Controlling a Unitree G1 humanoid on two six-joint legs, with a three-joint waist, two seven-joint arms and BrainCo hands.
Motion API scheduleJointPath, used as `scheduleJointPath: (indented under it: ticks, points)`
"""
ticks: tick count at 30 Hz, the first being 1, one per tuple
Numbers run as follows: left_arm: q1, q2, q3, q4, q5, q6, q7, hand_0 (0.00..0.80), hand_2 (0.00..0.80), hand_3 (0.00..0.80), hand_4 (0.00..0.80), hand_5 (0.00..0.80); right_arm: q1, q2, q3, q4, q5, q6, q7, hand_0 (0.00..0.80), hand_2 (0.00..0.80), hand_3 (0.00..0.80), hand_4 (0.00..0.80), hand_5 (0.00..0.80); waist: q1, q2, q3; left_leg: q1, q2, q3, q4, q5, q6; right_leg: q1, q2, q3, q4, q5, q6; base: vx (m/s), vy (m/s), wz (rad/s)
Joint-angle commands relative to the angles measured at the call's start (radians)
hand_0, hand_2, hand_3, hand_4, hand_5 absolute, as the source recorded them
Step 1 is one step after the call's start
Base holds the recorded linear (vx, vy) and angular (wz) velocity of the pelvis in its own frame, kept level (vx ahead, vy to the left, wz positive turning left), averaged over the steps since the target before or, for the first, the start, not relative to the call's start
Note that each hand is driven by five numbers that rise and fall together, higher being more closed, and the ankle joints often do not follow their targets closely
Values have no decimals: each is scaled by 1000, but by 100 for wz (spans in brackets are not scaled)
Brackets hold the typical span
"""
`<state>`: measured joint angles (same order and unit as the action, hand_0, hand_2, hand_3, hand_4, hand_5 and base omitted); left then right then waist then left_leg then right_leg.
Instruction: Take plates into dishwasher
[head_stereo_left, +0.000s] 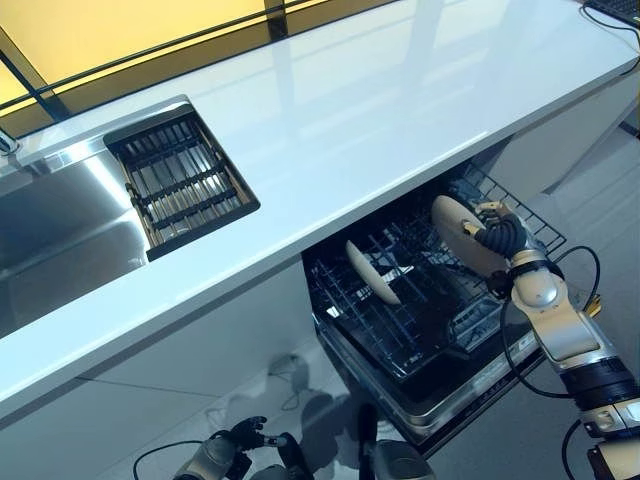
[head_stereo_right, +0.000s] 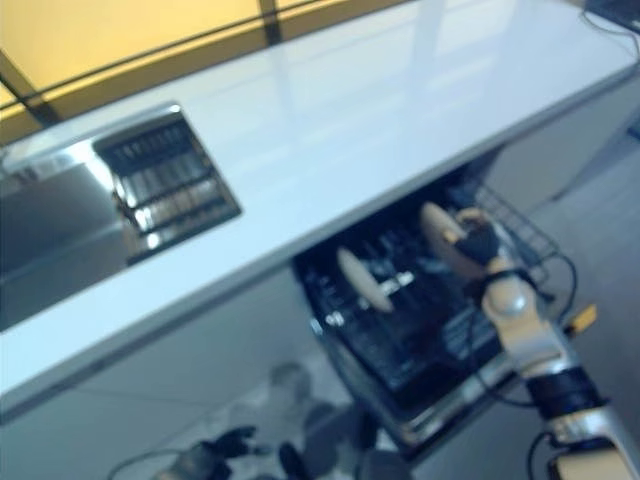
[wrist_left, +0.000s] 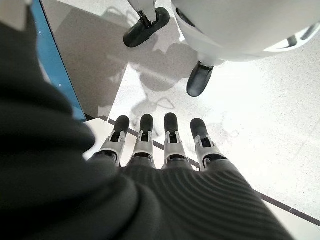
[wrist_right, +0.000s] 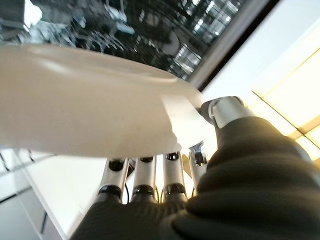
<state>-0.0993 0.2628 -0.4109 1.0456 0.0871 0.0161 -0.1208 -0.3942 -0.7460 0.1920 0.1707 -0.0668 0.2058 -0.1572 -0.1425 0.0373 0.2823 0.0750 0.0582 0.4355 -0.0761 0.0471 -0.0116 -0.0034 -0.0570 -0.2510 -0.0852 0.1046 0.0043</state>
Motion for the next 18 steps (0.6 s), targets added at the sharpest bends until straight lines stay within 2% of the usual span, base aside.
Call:
scheduleJointPath:
  ticks: [1, 18]
  points:
    - [-47, 35, -27, 20, 13, 9, -8, 0, 0, 0, 0, 0, -140, 16, 18, 48, 3, -7, -23, 800, 800, 800, 800, 800, 32, -33, 0, -87, 69, -4, 10, 1, -55, 39, 43, -58, 52, -181, -33, 0, 0, 0]
    - [-99, 43, -72, -17, -20, 23, -11, 0, 0, 0, 0, 0, -298, 28, 112, 270, -9, 61, -98, 800, 800, 800, 800, 800, 70, 9, 54, -124, 49, -56, 6, 5, -50, -15, 24, -78, 99, -198, -34, 8, 12, 5]
